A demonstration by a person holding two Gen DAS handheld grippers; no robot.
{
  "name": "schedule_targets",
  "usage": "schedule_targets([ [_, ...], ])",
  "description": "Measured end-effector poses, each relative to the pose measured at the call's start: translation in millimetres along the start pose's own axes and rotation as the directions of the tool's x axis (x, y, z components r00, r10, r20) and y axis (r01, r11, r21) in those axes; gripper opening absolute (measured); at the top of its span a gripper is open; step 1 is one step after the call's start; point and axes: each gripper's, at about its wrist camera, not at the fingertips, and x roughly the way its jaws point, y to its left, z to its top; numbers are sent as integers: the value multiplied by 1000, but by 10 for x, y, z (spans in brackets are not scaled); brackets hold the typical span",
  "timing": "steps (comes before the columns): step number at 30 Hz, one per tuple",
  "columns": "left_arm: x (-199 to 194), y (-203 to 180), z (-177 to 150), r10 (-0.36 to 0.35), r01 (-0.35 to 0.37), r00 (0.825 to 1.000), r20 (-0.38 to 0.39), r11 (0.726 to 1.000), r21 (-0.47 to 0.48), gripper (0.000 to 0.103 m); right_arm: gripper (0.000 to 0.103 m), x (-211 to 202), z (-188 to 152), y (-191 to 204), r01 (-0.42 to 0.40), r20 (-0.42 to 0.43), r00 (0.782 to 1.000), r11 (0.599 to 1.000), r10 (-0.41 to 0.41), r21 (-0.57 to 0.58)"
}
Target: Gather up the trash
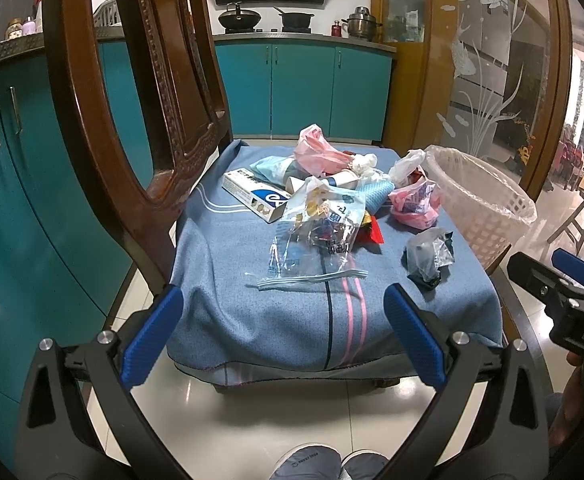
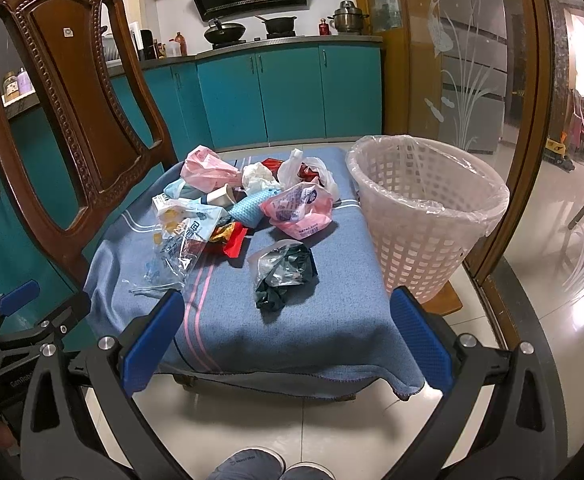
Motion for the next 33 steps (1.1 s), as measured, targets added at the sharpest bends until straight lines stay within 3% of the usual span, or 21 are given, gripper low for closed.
schedule_targets([
  [33,22,20,-21,-6,6,1000,-13,1000,0,100,100,2,1,2,1,-3,1000,1000,-1,-1],
])
